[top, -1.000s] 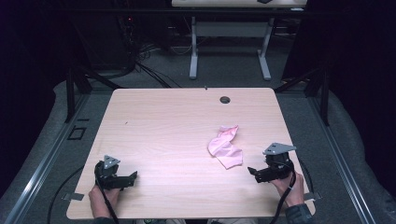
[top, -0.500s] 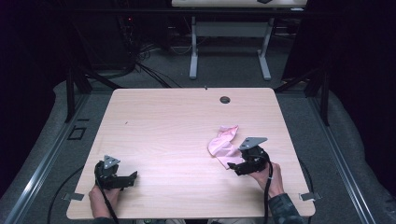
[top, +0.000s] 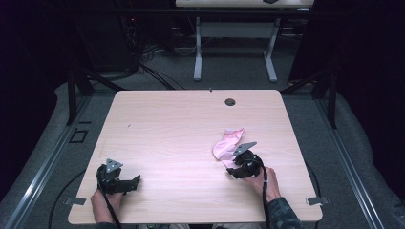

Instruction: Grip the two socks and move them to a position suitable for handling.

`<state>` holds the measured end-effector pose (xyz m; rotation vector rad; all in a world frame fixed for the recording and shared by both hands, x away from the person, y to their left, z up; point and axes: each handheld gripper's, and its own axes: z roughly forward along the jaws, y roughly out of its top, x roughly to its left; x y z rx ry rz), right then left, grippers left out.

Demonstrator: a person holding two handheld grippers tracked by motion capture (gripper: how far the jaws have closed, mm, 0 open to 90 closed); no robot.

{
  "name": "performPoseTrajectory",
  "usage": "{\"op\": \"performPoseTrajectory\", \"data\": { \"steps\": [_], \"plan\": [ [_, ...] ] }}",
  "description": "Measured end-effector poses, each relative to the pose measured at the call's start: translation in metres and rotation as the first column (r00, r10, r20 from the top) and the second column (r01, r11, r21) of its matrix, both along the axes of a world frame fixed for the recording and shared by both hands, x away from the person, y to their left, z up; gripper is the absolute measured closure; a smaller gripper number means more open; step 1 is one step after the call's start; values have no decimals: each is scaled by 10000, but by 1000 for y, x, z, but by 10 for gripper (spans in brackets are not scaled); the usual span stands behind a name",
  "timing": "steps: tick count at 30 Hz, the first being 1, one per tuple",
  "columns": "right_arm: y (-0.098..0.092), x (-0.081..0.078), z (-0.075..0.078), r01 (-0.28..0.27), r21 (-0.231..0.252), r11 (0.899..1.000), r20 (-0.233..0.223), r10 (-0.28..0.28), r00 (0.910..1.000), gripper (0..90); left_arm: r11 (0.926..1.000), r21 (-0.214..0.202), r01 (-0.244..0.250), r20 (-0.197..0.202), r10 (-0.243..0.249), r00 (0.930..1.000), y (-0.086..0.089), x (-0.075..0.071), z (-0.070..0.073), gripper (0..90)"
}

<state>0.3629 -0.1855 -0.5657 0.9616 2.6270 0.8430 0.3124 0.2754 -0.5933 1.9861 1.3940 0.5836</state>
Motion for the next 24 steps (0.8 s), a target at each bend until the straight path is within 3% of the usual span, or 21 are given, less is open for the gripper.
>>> {"op": "performPoseTrajectory", "data": {
  "steps": [5, 10, 17, 18, 24],
  "plan": [
    [-1, 0, 0, 173, -63, 9998, 86, -172, 9998, 653, 10000, -3, -8, 2, 8, 10000, 0, 0, 0, 0],
    [-5, -2, -2, 353, 173, 9992, 317, -358, 9989, 797, 10000, -1, -11, 0, 11, 10000, 0, 0, 0, 0],
    [-5, -4, 0, 376, 81, 9993, 399, -379, 9985, 819, 10000, -4, -9, -1, 9, 10000, 0, 0, 0, 0],
    [-6, -6, 5, 432, 435, 9981, 540, -455, 9975, 821, 10000, -6, -25, 1, 25, 10000, 0, 0, 0, 0],
    [-10, -11, 24, 368, 800, 9961, 689, -424, 9967, 821, 10000, 61, 69, 13, -69, 10000, 0, 1, 1, 3]
  ]
}}
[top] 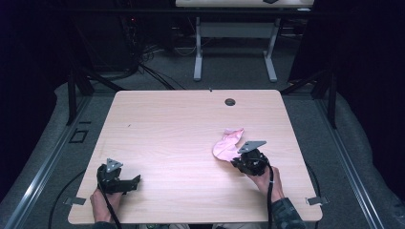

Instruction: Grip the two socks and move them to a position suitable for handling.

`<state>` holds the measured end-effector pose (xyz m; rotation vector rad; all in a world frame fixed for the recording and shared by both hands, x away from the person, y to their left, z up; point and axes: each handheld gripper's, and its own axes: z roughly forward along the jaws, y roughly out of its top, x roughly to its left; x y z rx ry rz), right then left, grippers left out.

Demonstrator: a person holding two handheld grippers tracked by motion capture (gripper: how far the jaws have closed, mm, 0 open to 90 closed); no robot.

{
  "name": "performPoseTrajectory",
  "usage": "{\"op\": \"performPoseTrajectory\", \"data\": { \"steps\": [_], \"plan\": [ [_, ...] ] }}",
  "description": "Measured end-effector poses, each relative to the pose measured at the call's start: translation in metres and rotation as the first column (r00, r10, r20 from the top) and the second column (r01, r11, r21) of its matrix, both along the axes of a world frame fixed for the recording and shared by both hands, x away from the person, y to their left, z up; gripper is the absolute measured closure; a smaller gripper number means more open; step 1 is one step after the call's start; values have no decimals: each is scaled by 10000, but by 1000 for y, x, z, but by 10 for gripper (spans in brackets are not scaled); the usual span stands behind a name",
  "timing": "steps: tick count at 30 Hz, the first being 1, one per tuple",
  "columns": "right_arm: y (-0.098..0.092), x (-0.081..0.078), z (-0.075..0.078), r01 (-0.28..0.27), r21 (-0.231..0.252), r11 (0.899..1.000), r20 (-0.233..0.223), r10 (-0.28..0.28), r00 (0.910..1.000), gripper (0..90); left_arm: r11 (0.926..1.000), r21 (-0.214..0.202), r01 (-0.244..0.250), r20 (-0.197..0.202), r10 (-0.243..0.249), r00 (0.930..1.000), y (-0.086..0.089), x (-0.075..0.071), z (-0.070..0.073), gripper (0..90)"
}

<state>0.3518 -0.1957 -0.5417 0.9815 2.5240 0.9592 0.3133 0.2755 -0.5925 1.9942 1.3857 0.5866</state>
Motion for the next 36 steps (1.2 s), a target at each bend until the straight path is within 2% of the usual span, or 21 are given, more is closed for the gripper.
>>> {"op": "performPoseTrajectory", "data": {
  "steps": [2, 5, 9, 12, 14, 15, 17, 19, 20, 22, 23, 25, 26, 27, 28, 30, 31, 33, 35, 36],
  "plan": [
    [-1, -3, 11, -47, 269, 9996, 143, 43, 9999, 821, 9999, -45, -120, 277, 122, 9995, -1, -2, 2, 0],
    [-5, -7, 22, -66, 594, 9982, 194, 55, 9998, 821, 9998, -210, -52, 770, 68, 9970, -5, -6, 10, 0],
    [-8, -13, 39, -197, 1028, 9945, 300, 167, 9994, 821, 9976, -282, 629, 1393, -584, 9885, -21, -9, 29, 10],
    [-8, -18, 52, -424, 1226, 9915, 353, 383, 9986, 821, 9884, -578, 1402, 1758, -1281, 9761, -40, -9, 42, 37],
    [-6, -22, 59, -538, 1317, 9898, 372, 493, 9981, 821, 9741, -751, 2132, 1858, -1964, 9628, -60, -9, 48, 46],
    [-4, -23, 63, -621, 1315, 9894, 362, 578, 9977, 821, 9644, -876, 2494, 1914, -2294, 9543, -70, -9, 50, 46],
    [-3, -26, 68, -724, 1310, 9887, 410, 676, 9969, 821, 9455, -863, 3141, 1953, -2931, 9359, -88, -10, 53, 46],
    [-1, -29, 73, -734, 1509, 9858, 396, 682, 9969, 821, 9157, -822, 3934, 2027, -3711, 9062, -111, -12, 56, 46],
    [-1, -31, 75, -796, 1545, 9848, 392, 744, 9965, 821, 9071, -815, 4129, 1985, -3912, 8986, -118, -12, 57, 47],
    [0, -33, 78, -789, 1597, 9840, 407, 733, 9965, 821, 8739, -1031, 4751, 1911, -4514, 8716, -136, -13, 57, 39],
    [0, -34, 79, -824, 1614, 9835, 422, 765, 9962, 821, 8541, -1105, 5082, 1865, -4844, 8547, -147, -14, 57, 41],
    [1, -36, 80, -758, 1635, 9836, 404, 701, 9967, 821, 8346, -1019, 5414, 1801, -5197, 8351, -161, -15, 57, 35],
    [2, -37, 80, -750, 1662, 9832, 425, 689, 9967, 821, 8153, -1162, 5672, 1803, -5443, 8193, -170, -15, 56, 35],
    [3, -38, 80, -715, 1701, 9828, 423, 652, 9970, 821, 8063, -1258, 5780, 1792, -5546, 8126, -176, -15, 55, 35],
    [4, -39, 80, -671, 1654, 9839, 436, 607, 9972, 821, 8021, -1341, 5819, 1789, -5579, 8104, -182, -14, 54, 40],
    [5, -40, 79, -677, 1772, 9818, 427, 610, 9972, 821, 7900, -1257, 6001, 1722, -5783, 7974, -193, -10, 51, 67],
    [6, -41, 79, -686, 1788, 9815, 432, 618, 9972, 821, 7944, -1223, 5949, 1638, -5750, 8016, -198, -7, 49, 120],
    [8, -42, 79, -766, 1850, 9798, 428, 698, 9966, 820, 7970, -1347, 5887, 1494, -5710, 8072, -203, -1, 45, 196],
    [9, -44, 79, -778, 1883, 9790, 435, 708, 9965, 820, 8063, -1367, 5755, 1205, -5631, 8175, -208, 8, 40, 254],
    [9, -45, 79, -832, 1867, 9789, 412, 768, 9962, 820, 8013, -1492, 5793, 1124, -5683, 8151, -209, 11, 38, 335]
  ]
}}
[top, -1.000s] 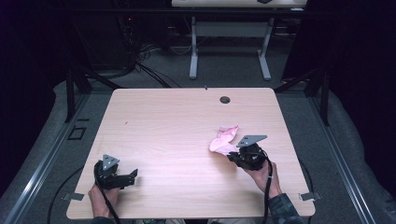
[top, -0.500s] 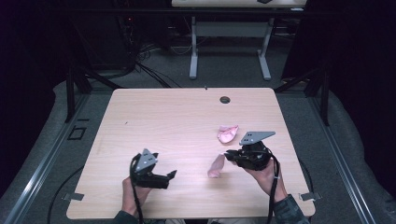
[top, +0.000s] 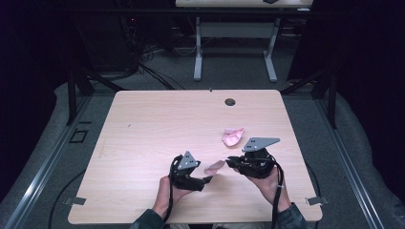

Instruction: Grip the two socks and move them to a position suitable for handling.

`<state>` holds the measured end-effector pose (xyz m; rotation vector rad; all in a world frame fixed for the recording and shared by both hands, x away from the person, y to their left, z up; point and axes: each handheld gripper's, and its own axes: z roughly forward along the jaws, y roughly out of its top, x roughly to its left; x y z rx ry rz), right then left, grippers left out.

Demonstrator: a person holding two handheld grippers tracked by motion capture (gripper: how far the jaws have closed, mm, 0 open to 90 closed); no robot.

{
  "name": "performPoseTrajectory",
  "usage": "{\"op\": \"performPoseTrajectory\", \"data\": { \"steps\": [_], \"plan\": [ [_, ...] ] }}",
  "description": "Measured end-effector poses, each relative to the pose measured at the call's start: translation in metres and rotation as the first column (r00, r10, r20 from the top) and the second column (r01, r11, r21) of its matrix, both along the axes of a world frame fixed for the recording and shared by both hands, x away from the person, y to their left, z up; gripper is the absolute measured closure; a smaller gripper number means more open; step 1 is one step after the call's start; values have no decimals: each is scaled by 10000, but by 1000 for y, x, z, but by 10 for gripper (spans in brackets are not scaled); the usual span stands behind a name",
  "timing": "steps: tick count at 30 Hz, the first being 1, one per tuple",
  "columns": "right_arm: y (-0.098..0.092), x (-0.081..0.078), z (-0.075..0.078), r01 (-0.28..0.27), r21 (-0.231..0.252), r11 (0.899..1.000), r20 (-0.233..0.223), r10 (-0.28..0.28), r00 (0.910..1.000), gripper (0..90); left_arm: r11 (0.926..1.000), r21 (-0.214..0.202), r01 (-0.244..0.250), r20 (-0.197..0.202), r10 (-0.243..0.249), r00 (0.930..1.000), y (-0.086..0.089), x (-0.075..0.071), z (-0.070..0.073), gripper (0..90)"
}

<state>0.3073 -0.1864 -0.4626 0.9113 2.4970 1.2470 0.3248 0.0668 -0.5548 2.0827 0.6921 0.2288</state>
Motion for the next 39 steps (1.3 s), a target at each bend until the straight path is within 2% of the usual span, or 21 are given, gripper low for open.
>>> {"op": "performPoseTrajectory", "data": {
  "steps": [1, 2, 4, 6, 9, 11, 15, 18, 23, 25, 27, 29, 31, 33, 34, 35, 36, 39],
  "plan": [
    [0, -1, 0, -26, 21, 10000, 5, 26, 10000, 820, 9999, -34, -119, -100, 119, 9999, -1, 3, -1, 383],
    [0, -2, -1, -39, 84, 10000, -49, 39, 10000, 820, 9999, -80, -133, -143, 131, 9998, -1, 4, -2, 472],
    [0, -3, -2, -100, 145, 9998, -82, 101, 9999, 820, 9992, -325, 230, -342, -241, 9991, -1, 6, -4, 563],
    [-1, -3, -5, -139, 223, 9997, -195, 143, 9997, 820, 9983, -236, 540, -398, -549, 9977, -5, 5, -5, 685],
    [-2, -3, -10, -229, 379, 9990, -350, 242, 9991, 820, 9966, -15, 827, -437, -826, 9956, -11, 2, -6, 801],
    [-3, -4, -12, -210, 401, 9990, -441, 227, 9988, 820, 9956, -49, 938, -493, -939, 9944, -13, 1, -6, 873],
    [-6, -8, -13, -207, 594, 9980, -579, 242, 9980, 819, 9946, 63, 1031, -573, -1026, 9931, -10, -6, 0, 884],
    [-11, -12, -14, -118, 702, 9975, -728, 169, 9972, 817, 9952, 92, 975, -983, -961, 9905, -2, -14, 9, 887],
    [-19, -15, -24, 96, 796, 9968, -1407, 17, 9900, 815, 9919, 86, 1267, -1798, -1231, 9760, 7, -31, 24, 887],
    [-19, -17, -28, 137, 841, 9964, -1616, 0, 9869, 814, 9904, 87, 1376, -2194, -1324, 9666, 9, -36, 29, 887],
    [-18, -16, -33, 146, 666, 9977, -1941, -14, 9810, 812, 9906, 135, 1360, -2663, -1275, 9554, 10, -37, 31, 886],
    [-17, -10, -39, 196, 560, 9982, -2222, -67, 9750, 807, 9896, 173, 1428, -3087, -1305, 9422, 11, -33, 30, 885],
    [-13, -1, -48, 271, 219, 9994, -2487, -208, 9684, 801, 9923, 527, 1123, -3439, -875, 9349, 11, -26, 24, 884],
    [-8, 9, -59, 246, -29, 9997, -2750, -245, 9611, 788, 9938, 554, 964, -3741, -689, 9248, 12, -18, 18, 881],
    [-5, 13, -64, 255, -146, 9996, -2753, -286, 9609, 769, 9941, 501, 960, -3939, -686, 9166, 13, -14, 14, 880],
    [-4, 17, -68, 253, -334, 9991, -2821, -337, 9588, 751, 9952, 496, 840, -4051, -569, 9125, 14, -10, 11, 878],
    [-3, 21, -73, 273, -299, 9992, -2894, -348, 9566, 744, 9963, 541, 673, -4082, -395, 9120, 15, -8, 9, 874],
    [-2, 30, -82, 433, -539, 9976, -2811, -567, 9580, 681, 9961, 738, 493, -4167, -141, 9089, 17, 0, 5, 847]
  ]
}}
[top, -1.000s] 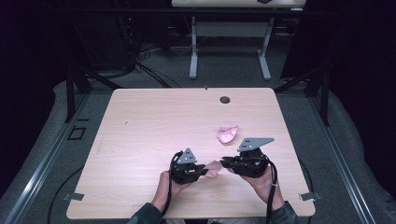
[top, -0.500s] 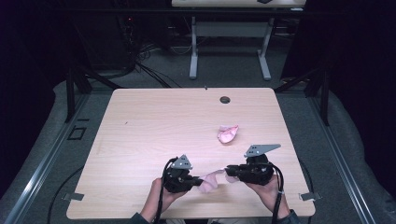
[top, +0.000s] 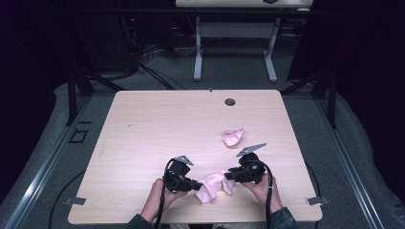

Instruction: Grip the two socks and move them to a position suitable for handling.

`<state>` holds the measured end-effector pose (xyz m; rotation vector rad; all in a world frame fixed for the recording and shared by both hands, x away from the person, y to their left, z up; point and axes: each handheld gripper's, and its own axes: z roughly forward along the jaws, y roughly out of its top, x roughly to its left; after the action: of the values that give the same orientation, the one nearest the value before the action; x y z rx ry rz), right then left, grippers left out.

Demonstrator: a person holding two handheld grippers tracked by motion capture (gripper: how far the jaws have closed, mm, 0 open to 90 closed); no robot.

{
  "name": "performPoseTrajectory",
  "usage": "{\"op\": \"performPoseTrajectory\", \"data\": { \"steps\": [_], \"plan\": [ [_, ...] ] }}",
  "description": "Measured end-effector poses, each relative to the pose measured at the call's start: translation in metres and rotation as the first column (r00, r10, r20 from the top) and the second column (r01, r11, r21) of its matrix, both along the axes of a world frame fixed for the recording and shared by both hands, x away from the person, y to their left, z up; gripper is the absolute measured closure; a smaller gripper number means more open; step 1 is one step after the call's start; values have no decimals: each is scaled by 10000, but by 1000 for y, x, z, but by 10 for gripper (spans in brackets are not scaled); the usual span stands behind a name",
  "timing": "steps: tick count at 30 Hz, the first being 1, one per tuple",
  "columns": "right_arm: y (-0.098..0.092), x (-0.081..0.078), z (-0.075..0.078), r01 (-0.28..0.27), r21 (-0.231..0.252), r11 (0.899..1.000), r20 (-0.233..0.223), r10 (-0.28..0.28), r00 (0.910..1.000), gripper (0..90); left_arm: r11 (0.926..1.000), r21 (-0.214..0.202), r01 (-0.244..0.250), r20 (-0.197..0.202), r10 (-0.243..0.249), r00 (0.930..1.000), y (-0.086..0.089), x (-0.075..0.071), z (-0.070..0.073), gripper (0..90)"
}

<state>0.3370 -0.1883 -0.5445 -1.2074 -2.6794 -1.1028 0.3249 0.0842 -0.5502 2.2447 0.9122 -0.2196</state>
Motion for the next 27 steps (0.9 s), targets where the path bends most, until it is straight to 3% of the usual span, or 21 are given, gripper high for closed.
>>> {"op": "performPoseTrajectory", "data": {
  "steps": [5, 13, 18, 27],
  "plan": [
    [-6, 5, -6, 336, 192, 9992, -36, -336, 9994, 601, 9995, 223, -221, -95, 223, 9997, 3, 8, -4, 716],
    [-23, -1, -4, 753, 294, 9967, 110, -756, 9971, 594, 9971, 458, -607, 87, 604, 9981, 10, 2, -3, 495],
    [-25, 2, -4, 843, 199, 9962, 237, -848, 9961, 601, 9941, 574, -916, 220, 905, 9957, 15, -7, 0, 441],
    [-7, 14, -10, 557, -618, 9965, 506, -526, 9973, 629, 9918, 657, -1100, 88, 1097, 9939, 18, -18, -2, 450]
  ]
}}
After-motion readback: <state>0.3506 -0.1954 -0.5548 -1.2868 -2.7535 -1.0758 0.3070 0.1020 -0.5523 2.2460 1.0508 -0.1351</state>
